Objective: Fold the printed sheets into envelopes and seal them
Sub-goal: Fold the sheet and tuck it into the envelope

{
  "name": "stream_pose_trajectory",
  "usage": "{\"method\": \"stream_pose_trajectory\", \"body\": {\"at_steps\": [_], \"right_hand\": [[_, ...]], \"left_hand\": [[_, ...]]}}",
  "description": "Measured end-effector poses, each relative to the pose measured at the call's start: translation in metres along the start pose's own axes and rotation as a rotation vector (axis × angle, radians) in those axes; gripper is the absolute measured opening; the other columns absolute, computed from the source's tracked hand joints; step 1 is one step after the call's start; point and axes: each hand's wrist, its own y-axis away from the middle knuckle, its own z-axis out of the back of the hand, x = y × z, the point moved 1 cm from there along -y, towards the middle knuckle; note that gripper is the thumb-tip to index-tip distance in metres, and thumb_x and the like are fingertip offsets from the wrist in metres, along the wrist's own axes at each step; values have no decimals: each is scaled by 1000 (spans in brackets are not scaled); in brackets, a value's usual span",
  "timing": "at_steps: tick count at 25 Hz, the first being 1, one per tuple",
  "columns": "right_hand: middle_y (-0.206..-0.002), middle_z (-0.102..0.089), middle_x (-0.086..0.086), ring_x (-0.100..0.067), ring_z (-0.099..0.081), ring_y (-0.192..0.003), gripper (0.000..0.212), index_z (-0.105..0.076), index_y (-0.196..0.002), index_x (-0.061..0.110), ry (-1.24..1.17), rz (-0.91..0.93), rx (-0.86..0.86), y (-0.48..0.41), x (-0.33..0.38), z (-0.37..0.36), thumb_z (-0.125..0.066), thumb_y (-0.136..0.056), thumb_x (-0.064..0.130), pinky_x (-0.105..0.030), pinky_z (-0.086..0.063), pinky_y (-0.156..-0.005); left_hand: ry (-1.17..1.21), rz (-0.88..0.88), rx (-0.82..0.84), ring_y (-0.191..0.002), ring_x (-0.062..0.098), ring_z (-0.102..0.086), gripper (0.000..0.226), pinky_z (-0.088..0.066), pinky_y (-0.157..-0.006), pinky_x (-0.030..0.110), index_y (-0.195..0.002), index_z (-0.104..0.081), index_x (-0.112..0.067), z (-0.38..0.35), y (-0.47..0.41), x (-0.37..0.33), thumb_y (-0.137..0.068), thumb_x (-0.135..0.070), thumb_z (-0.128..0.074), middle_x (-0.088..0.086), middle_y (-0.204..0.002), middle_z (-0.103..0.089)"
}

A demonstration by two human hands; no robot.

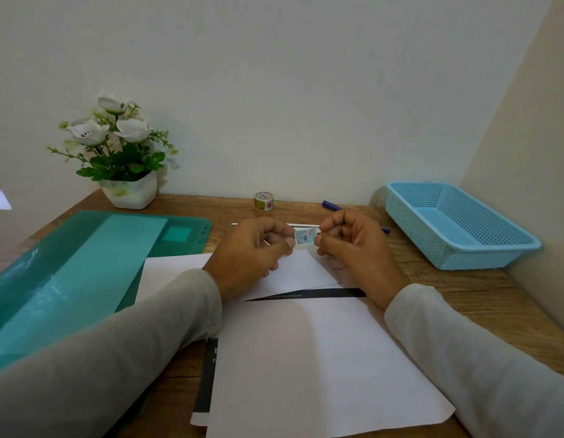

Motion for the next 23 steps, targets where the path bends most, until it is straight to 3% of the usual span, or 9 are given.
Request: {"method": "stream_pose_trajectory", "body": {"at_steps": [3,6,9,11,13,15,18,23], "right_hand": [[-84,-75,-8,-15,-72,-70,11,-68,-95,11,21,-58,-54,-4,-3,6,-72,-90,1,-28,-55,-63],[-84,-75,-6,-14,-72,-73,12,-69,-94,14,87,-86,-45,-6,-7,5,-71,-91,2,-28,-54,-64],[-79,-71,-5,-20,-71,-75,14,-70,-91,14,135,-80,-18,-8,-4,1,-70,-90,0,-30,-58,-64],[-73,-67,-6,-22,-65,-68,14,-70,-89,13,162,-72,8,-10,-3,-1,-70,-90,-1,-33,-59,-59],[-73,-67,-10,-25,-62,-65,11,-71,-87,14,230,-52,17,-13,-3,-4,-72,-89,3,-39,-61,-67],[-75,-70,-7,-24,-66,-71,11,-72,-85,19,312,-41,20,-15,-3,-9,-75,-88,9,-36,-61,-75],[-77,-71,4,-12,-67,-77,12,-72,-84,24,421,-22,35,-16,-2,-15,-75,-89,14,-27,-56,-73],[-81,-71,8,-11,-66,-80,13,-72,-84,27,518,8,50,-18,-2,-17,-73,-89,15,-29,-57,-74]], "left_hand": [[-386,-225,-122,-68,5,-51,23,-38,-62,10,-114,-67,-27,0,4,2,-92,-26,-69,-13,-95,-65],[-638,-330,-143,-98,6,-49,30,-41,-86,21,-119,-63,-29,0,8,4,-90,-36,-68,-13,-110,-62],[-683,-246,-98,-113,13,-47,38,-40,-98,29,-126,-59,-29,-1,6,8,-92,-45,-62,-9,-122,-61],[-678,-206,-76,-113,13,-48,39,-43,-100,35,-127,-57,-29,-2,4,7,-93,-46,-61,-9,-123,-61],[-673,-183,-72,-112,12,-48,39,-45,-100,37,-127,-56,-30,-3,4,7,-93,-47,-61,-10,-123,-61],[-667,-177,-77,-111,12,-48,38,-45,-99,37,-126,-56,-31,-3,4,8,-92,-47,-62,-11,-122,-62],[-687,-175,-77,-110,11,-48,38,-45,-100,35,-127,-56,-31,-4,4,7,-93,-48,-60,-10,-123,-61],[-737,-184,-50,-120,14,-47,38,-41,-107,39,-129,-59,-34,-4,2,9,-95,-50,-55,-9,-131,-59]]}}
